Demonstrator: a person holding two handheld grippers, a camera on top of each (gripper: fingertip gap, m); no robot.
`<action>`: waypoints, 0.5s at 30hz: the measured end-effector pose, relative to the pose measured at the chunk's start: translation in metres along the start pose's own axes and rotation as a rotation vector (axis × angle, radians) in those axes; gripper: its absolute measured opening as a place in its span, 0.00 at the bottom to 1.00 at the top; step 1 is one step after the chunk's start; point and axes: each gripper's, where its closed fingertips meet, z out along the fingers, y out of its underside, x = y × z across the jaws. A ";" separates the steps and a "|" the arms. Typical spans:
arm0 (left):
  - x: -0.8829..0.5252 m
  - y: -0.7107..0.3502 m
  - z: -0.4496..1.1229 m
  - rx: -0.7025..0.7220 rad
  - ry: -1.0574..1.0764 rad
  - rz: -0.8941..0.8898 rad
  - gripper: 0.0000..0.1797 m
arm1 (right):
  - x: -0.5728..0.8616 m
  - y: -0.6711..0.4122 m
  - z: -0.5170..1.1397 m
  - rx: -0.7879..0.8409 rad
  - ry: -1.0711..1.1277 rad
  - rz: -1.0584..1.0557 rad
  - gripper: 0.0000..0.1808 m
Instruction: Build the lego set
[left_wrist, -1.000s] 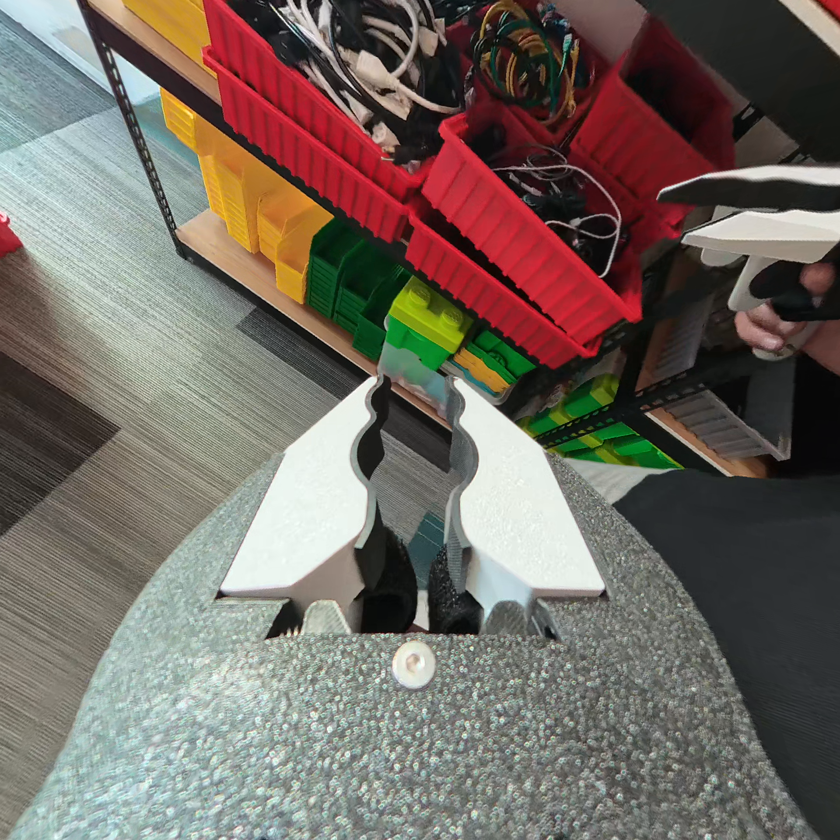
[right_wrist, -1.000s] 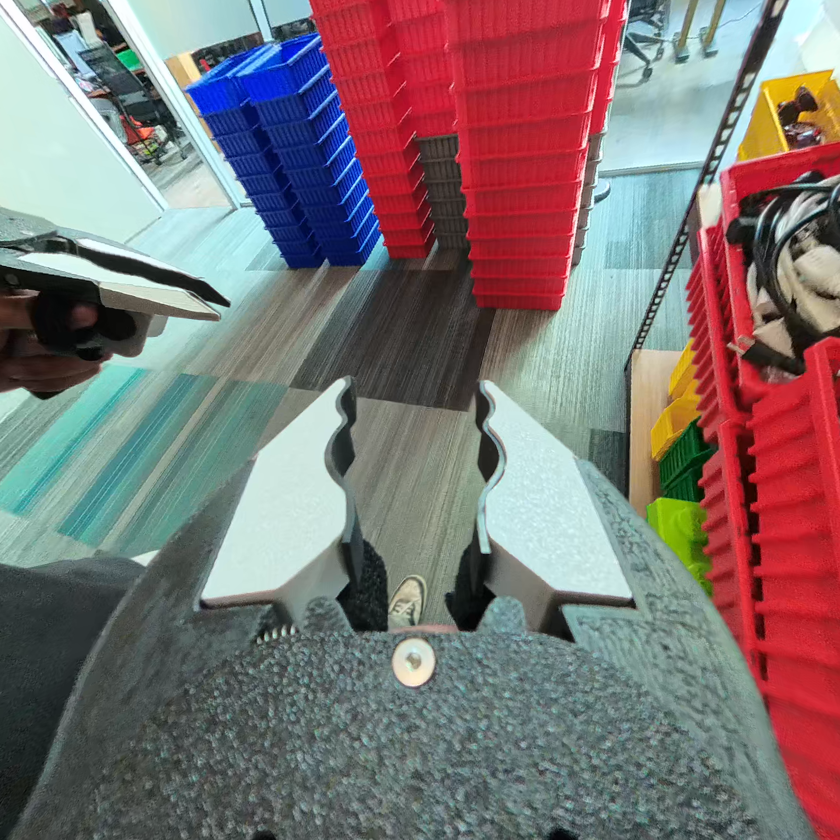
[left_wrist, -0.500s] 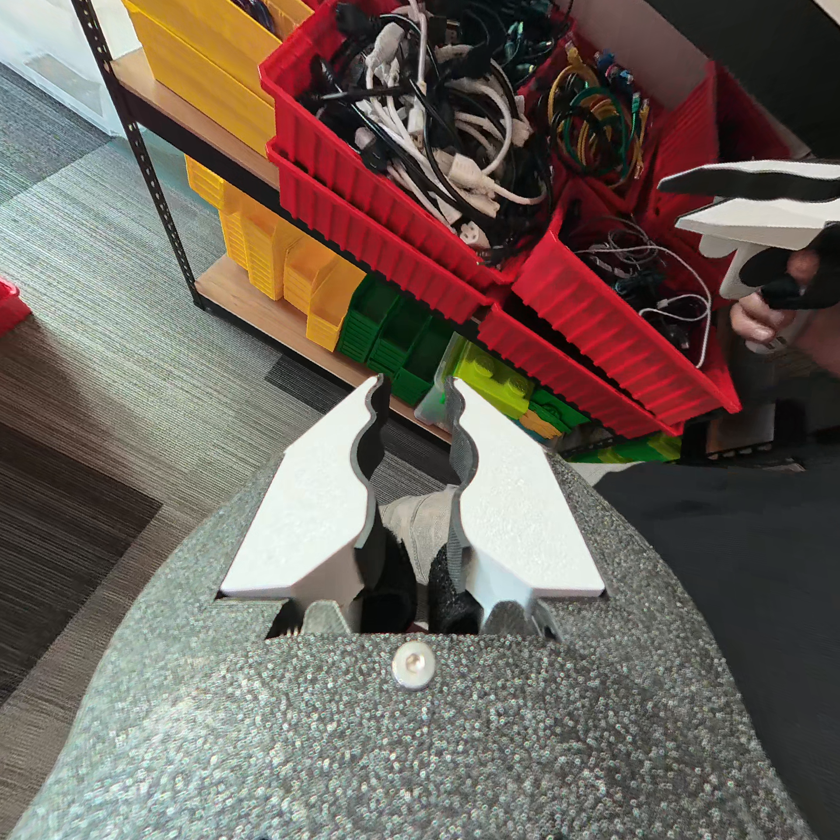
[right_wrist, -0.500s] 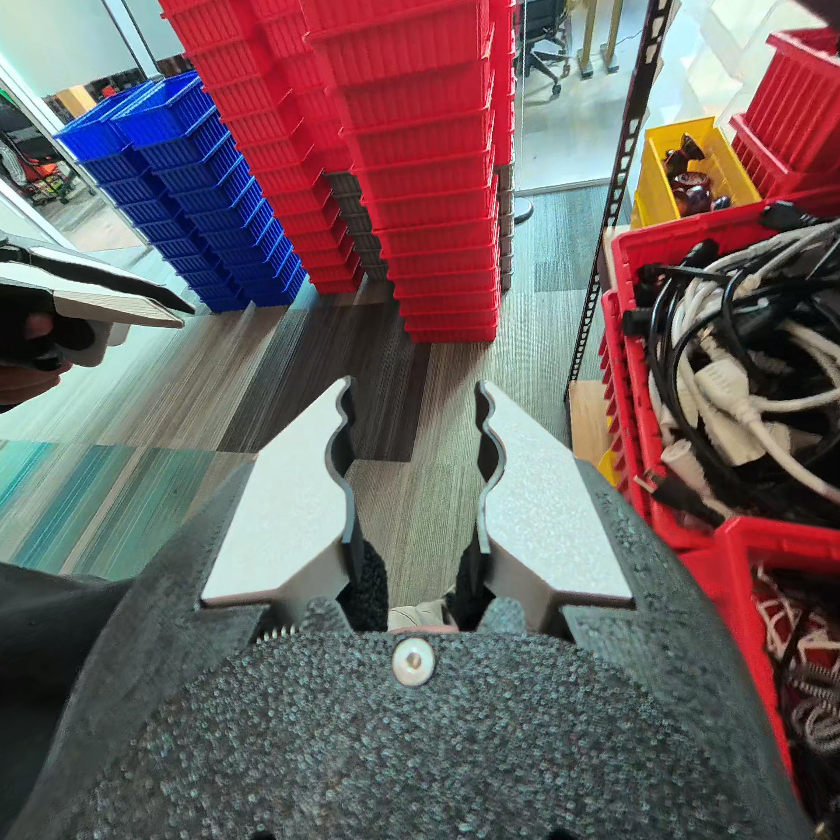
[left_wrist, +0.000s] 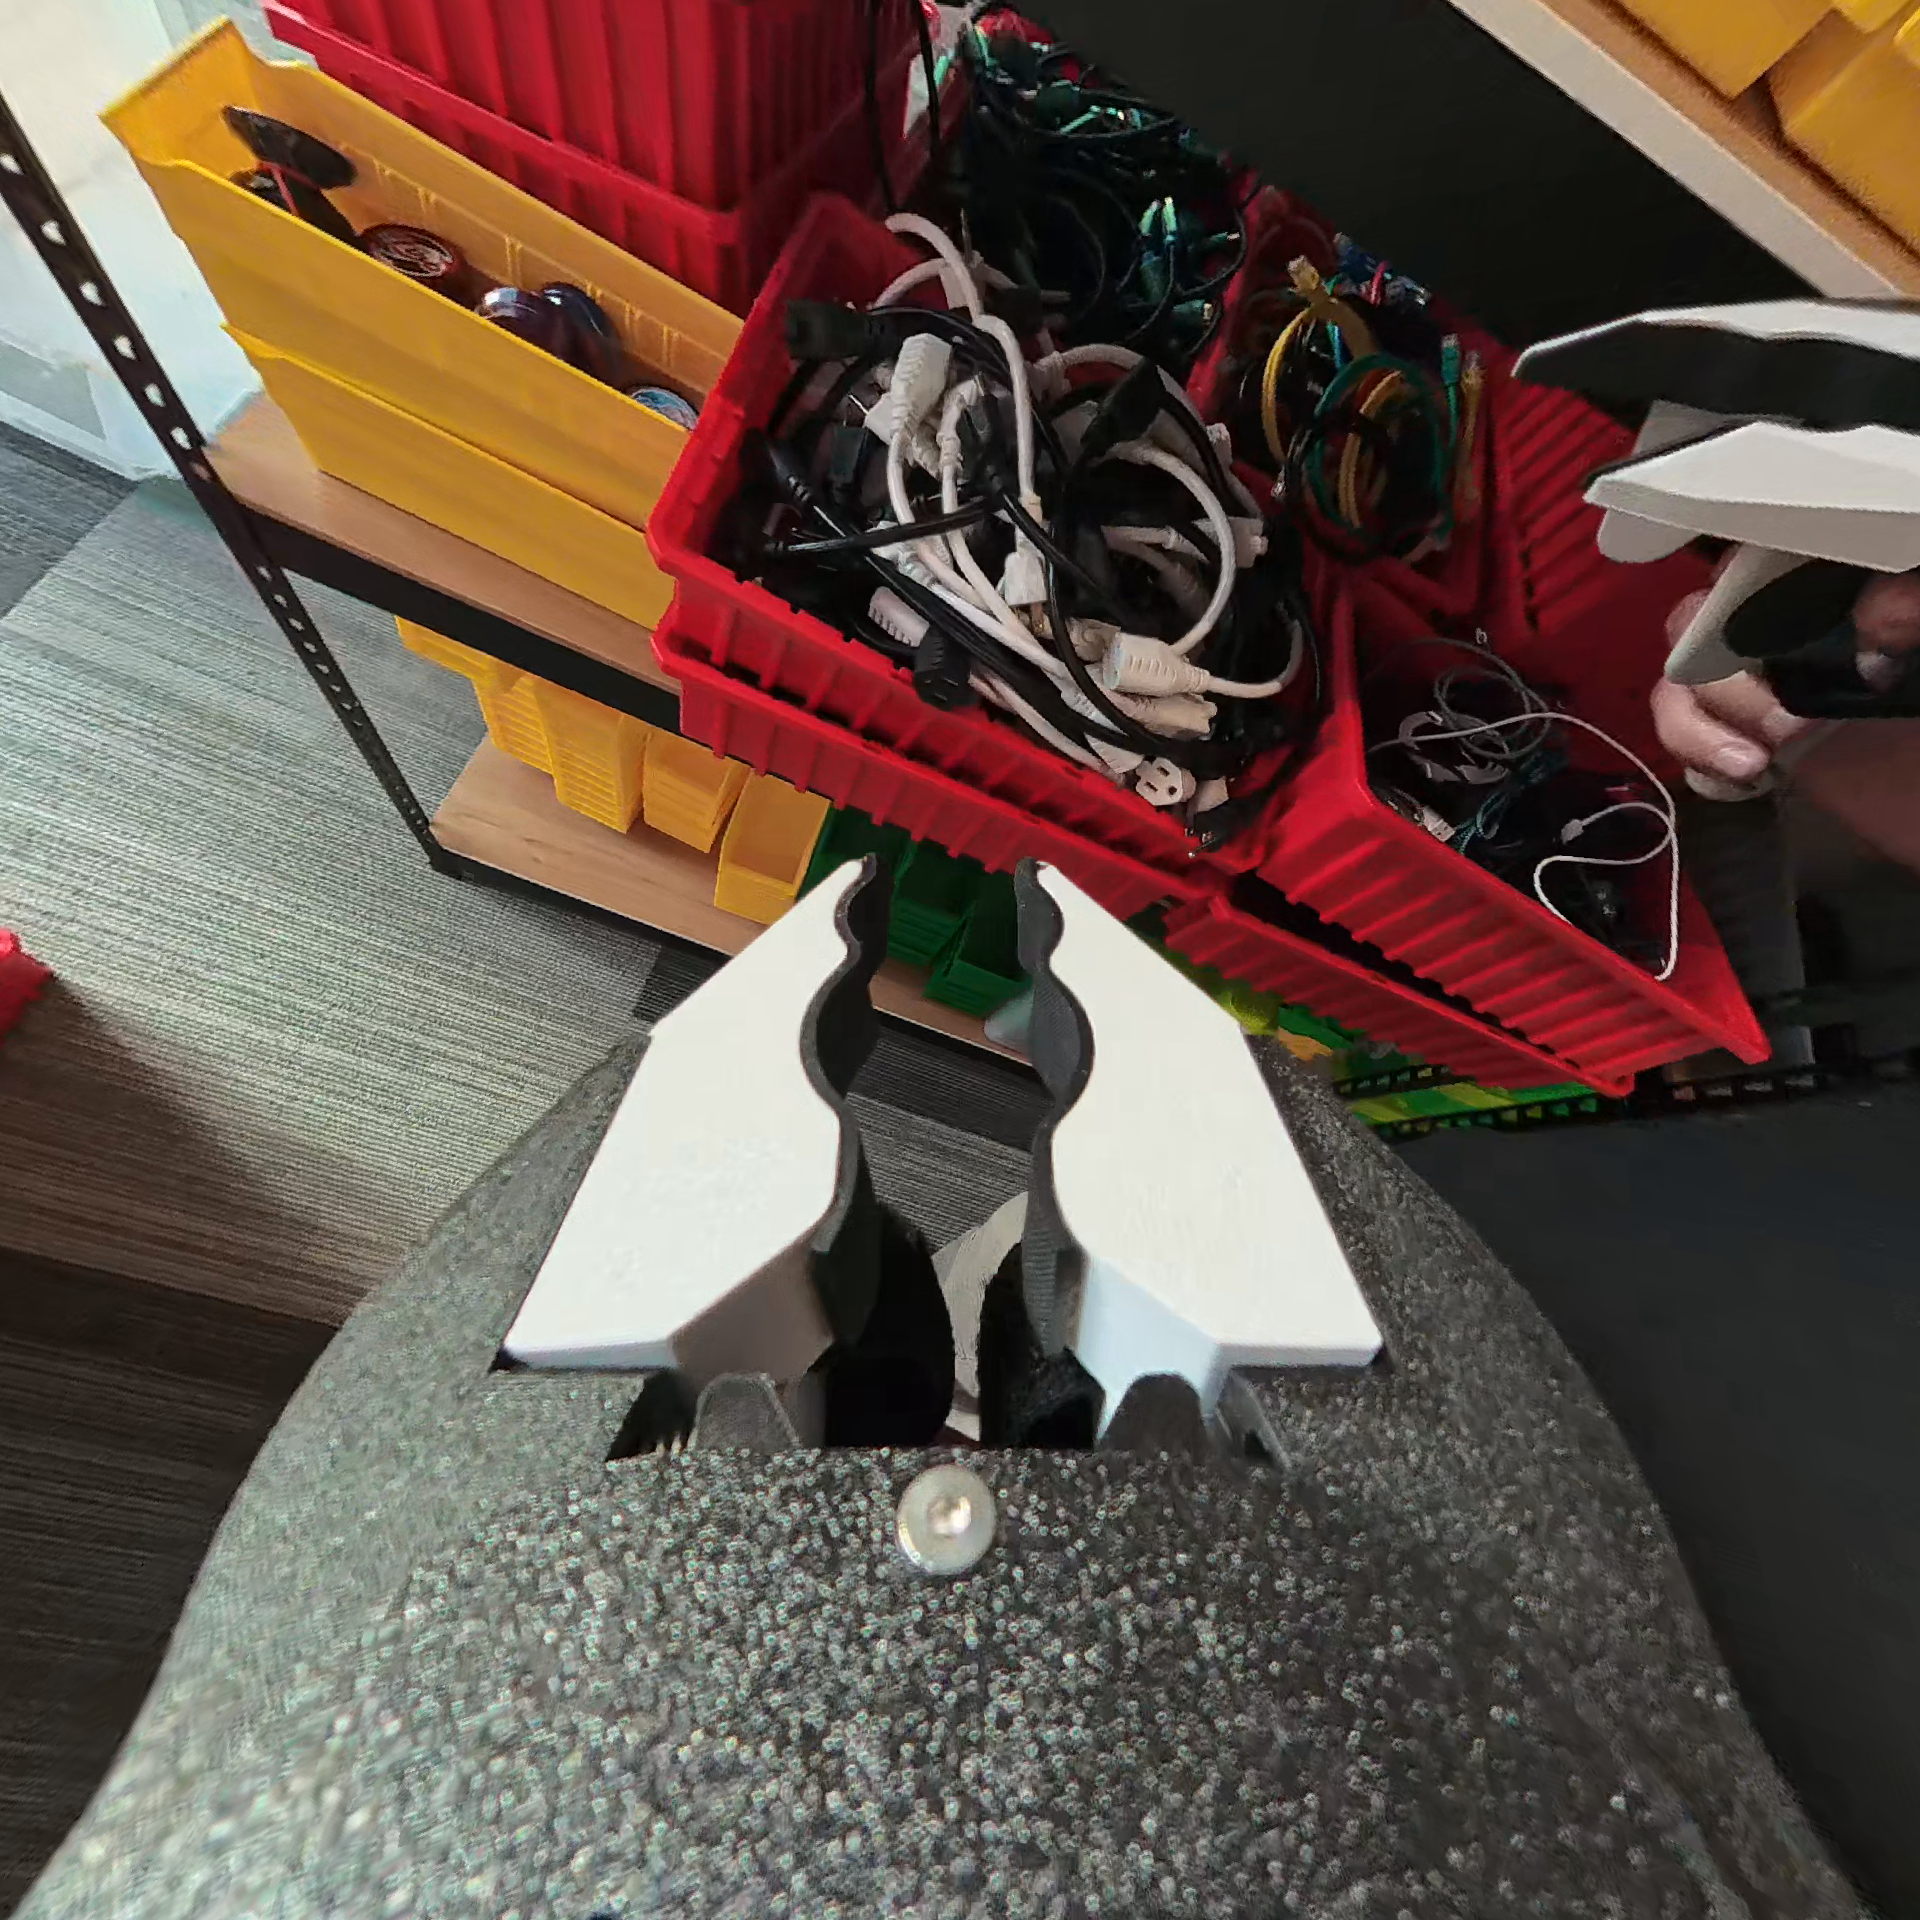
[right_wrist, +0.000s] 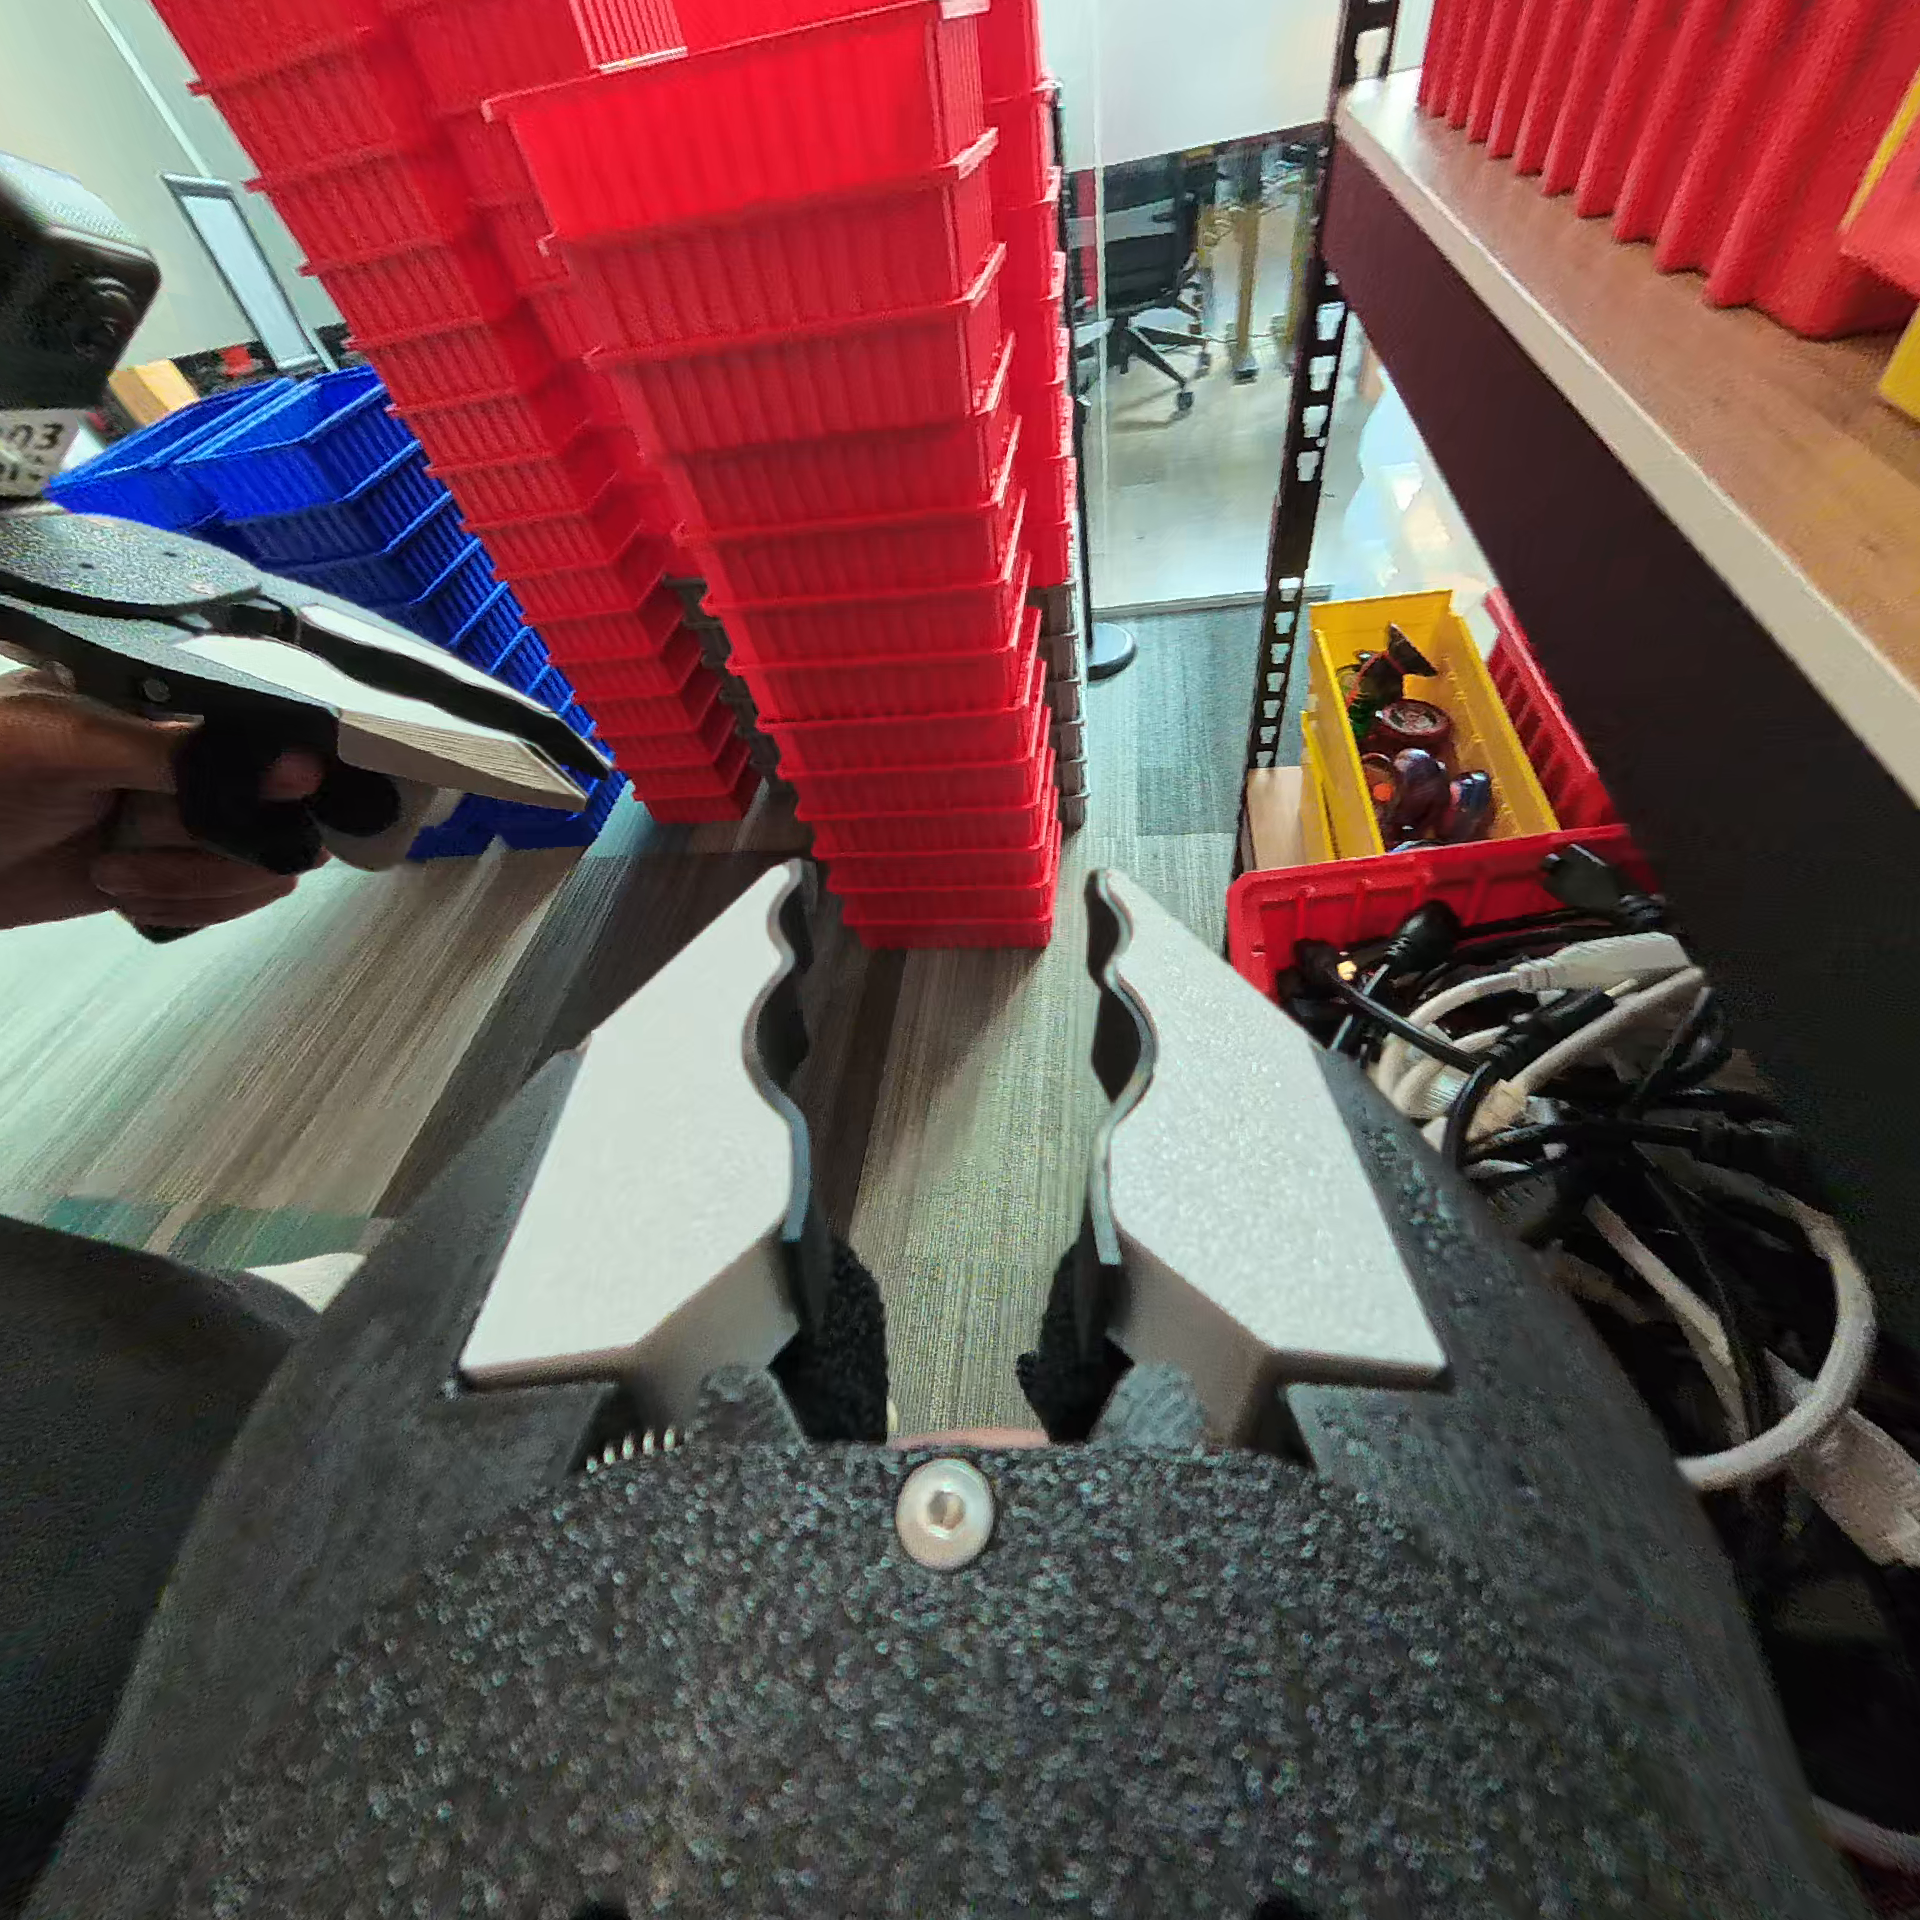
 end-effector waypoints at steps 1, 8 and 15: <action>-0.003 -0.003 0.008 -0.016 0.025 0.013 0.13 | 0.006 0.000 -0.002 0.001 0.035 0.007 0.29; -0.008 -0.038 0.053 -0.098 0.227 0.211 0.12 | 0.041 0.009 -0.051 0.058 0.410 0.120 0.28; -0.013 -0.074 0.082 -0.102 0.357 0.345 0.12 | 0.037 0.021 -0.131 0.100 0.767 0.199 0.27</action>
